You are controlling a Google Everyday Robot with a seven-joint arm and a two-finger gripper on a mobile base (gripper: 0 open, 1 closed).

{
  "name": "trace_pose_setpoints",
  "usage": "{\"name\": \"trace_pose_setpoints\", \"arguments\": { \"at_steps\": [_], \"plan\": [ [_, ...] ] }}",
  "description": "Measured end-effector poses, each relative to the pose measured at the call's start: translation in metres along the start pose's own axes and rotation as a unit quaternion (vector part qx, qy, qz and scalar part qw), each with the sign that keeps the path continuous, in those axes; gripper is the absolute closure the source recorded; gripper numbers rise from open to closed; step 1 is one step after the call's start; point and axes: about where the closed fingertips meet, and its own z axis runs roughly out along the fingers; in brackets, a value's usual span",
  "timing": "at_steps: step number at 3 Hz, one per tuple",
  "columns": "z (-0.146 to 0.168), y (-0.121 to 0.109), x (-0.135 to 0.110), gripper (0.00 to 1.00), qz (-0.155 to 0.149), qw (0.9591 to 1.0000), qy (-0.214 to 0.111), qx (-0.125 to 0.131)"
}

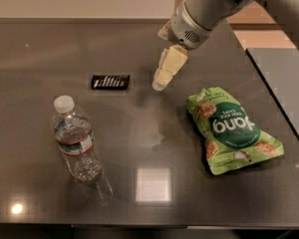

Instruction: Pick rxbar chocolate

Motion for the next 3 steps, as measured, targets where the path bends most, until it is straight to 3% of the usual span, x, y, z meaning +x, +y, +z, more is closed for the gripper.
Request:
{"name": "trace_pose_setpoints", "arguments": {
  "at_steps": [1,3],
  "plan": [
    [0.027,-0.010,-0.014,0.00,-0.013,0.9998,-0.012,-0.004],
    [0.082,-0.022,-0.027,0.00,-0.013,0.9999,0.001,-0.011]
  ]
}}
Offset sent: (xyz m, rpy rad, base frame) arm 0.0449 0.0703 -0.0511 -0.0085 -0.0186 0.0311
